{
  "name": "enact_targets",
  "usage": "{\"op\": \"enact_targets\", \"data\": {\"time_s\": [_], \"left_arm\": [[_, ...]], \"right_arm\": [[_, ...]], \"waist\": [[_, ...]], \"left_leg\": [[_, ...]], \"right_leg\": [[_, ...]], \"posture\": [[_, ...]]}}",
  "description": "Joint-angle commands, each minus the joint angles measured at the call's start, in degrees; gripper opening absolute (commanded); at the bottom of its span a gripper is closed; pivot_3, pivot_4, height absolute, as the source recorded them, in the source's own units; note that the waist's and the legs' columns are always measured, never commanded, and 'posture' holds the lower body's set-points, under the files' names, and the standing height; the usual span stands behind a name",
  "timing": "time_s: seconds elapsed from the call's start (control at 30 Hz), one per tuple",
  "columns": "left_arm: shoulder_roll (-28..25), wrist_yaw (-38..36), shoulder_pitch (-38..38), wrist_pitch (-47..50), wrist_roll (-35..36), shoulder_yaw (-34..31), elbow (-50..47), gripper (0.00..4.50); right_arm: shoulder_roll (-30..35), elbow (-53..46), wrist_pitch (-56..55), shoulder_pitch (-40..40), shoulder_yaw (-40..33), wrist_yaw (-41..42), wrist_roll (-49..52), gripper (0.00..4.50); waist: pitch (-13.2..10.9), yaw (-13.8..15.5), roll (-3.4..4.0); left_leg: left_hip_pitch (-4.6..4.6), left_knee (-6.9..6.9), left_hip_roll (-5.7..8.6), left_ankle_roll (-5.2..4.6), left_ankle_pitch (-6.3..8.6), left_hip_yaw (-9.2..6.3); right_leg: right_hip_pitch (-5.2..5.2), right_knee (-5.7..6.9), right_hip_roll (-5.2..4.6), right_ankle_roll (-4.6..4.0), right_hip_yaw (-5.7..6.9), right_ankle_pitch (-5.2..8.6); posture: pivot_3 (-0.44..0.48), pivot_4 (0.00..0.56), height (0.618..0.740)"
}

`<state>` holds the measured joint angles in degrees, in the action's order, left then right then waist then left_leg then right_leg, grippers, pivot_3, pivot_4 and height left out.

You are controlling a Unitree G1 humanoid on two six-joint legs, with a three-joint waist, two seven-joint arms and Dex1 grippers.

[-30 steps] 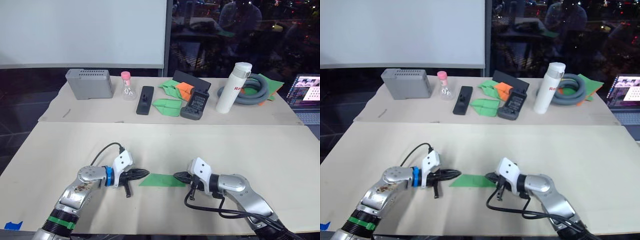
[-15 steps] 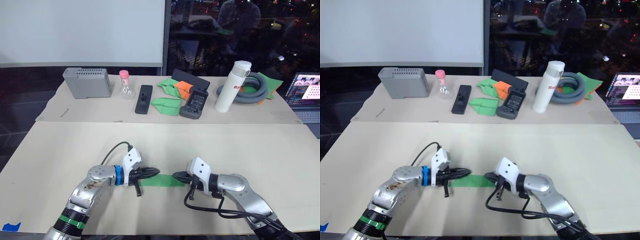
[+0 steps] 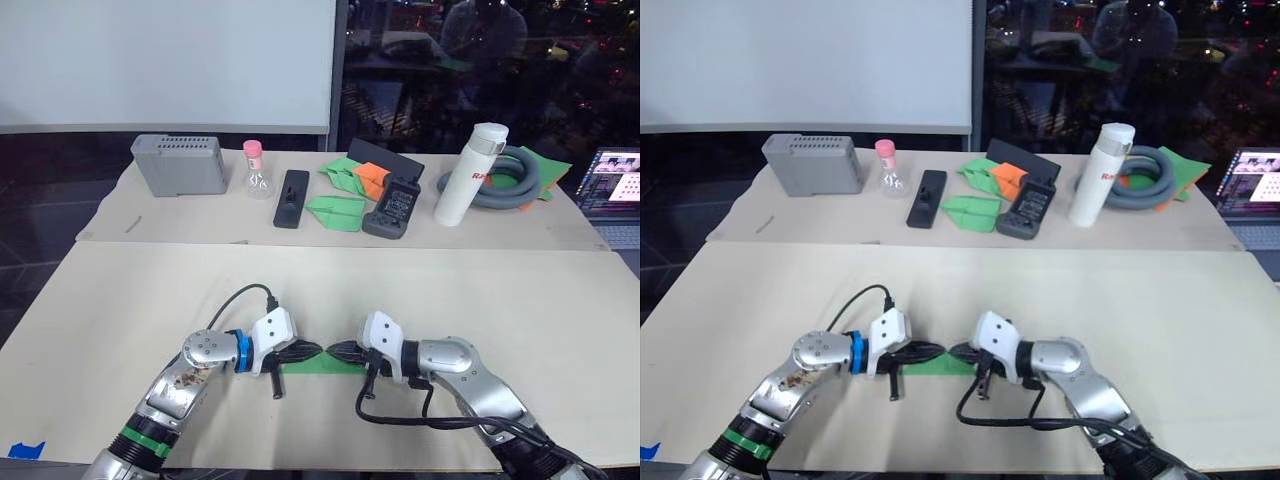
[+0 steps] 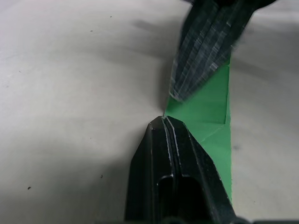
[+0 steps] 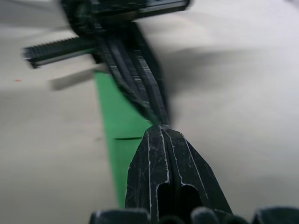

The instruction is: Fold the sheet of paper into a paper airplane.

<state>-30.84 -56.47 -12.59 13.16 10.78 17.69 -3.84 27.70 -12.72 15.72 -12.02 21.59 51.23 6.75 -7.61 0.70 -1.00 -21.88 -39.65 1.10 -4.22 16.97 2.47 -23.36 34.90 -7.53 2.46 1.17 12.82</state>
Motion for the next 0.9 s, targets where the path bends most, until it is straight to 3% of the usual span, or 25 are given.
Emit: {"op": "enact_targets", "data": {"time_s": [0.03,0.27,0.53,0.9], "left_arm": [[-1.1,-0.2,2.3,2.4,-2.1,1.7,2.4,0.00],[-1.4,-0.8,2.8,3.1,-1.5,1.8,1.5,0.00],[-1.7,-3.5,2.0,4.0,-0.6,2.5,1.5,0.00],[-0.8,-4.8,0.7,4.3,0.2,1.6,2.9,0.00]], "right_arm": [[0.4,0.3,1.9,-0.2,0.8,1.9,0.9,0.02],[4.5,1.5,2.3,3.3,0.6,2.9,-1.0,0.02],[10.3,1.9,0.1,8.3,-5.9,3.3,1.2,0.02],[16.8,-1.2,3.7,6.0,-15.6,7.6,10.3,0.02]], "waist": [[0.0,0.0,0.00],[0.0,0.0,0.02],[0.0,0.2,0.02],[0.0,1.1,0.04]], "left_leg": [[0.00,0.00,0.01,0.00,0.00,0.00],[0.05,0.02,-0.02,0.02,0.02,0.00],[0.16,0.01,0.00,-0.01,0.05,-0.01],[0.00,-0.06,0.04,-0.14,0.12,0.00]], "right_leg": [[0.00,0.00,-0.01,0.00,0.00,0.00],[0.03,-0.01,0.00,0.00,0.01,0.00],[0.20,-0.10,-0.03,0.00,0.02,0.00],[0.20,-0.36,-0.08,0.01,0.01,-0.01]], "posture": [[0.000,0.150,0.740],[0.000,0.150,0.740],[0.000,0.150,0.740],[0.000,0.150,0.740]]}}
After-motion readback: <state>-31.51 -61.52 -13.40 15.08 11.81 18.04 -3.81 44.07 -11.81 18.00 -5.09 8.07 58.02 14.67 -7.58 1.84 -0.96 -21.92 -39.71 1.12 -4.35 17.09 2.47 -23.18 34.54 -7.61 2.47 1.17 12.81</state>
